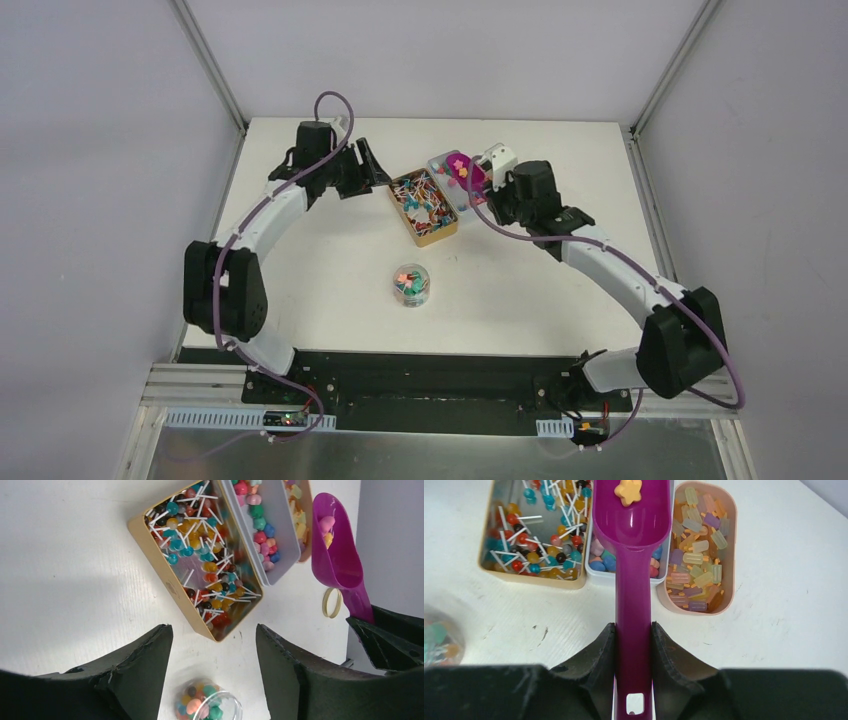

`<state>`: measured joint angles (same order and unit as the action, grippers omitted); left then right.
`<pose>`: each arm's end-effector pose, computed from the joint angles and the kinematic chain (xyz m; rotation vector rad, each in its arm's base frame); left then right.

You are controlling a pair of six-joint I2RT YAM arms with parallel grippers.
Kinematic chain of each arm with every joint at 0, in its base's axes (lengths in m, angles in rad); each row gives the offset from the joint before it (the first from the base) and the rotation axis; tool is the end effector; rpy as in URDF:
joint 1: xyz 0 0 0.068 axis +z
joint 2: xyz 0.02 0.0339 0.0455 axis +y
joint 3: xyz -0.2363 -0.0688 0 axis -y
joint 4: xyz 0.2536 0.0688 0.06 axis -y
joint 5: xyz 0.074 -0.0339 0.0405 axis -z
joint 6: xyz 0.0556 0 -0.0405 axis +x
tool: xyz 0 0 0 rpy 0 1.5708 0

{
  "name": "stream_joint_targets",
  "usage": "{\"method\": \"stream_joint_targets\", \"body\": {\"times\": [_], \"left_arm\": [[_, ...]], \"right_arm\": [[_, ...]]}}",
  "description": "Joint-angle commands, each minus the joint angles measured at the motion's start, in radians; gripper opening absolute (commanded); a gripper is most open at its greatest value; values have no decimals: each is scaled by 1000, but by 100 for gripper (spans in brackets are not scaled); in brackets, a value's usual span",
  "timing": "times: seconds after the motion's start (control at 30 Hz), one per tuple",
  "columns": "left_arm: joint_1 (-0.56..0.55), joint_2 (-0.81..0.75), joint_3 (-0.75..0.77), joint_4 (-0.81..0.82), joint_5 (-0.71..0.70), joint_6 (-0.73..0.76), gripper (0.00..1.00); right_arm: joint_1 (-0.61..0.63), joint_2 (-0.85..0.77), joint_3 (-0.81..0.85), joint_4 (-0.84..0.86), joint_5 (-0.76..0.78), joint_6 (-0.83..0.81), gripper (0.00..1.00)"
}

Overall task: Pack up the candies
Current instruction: Scoop the fake candies from the storage box.

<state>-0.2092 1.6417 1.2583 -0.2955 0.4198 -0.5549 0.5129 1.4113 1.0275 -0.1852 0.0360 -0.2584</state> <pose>0.3782 -0.1035 0.2316 -0.1661 2.3238 -0.8713 0.3053 0.1696 0.2377 -0.7859 1.9920 0.1105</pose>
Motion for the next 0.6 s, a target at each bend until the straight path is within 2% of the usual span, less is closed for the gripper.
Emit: {"method": "stream_joint_targets", "body": {"times": [0.0, 0.1, 0.33, 0.43, 0.57], "left_arm": [[1, -141, 20, -56, -20, 72, 68], [1, -221, -13, -63, -24, 87, 70], [1, -366, -75, -101, -52, 129, 74], [1, -422, -103, -120, -75, 156, 78], [1, -502, -157, -135, -149, 189, 80]], "right_arm": [[0, -129, -13, -49, -98, -46, 0], [9, -184, -19, -125, -159, -67, 0], [79, -310, -33, -233, -143, -81, 0], [138, -338, -36, -283, -150, -98, 0], [240, -359, -37, -338, -85, -125, 0]]}}
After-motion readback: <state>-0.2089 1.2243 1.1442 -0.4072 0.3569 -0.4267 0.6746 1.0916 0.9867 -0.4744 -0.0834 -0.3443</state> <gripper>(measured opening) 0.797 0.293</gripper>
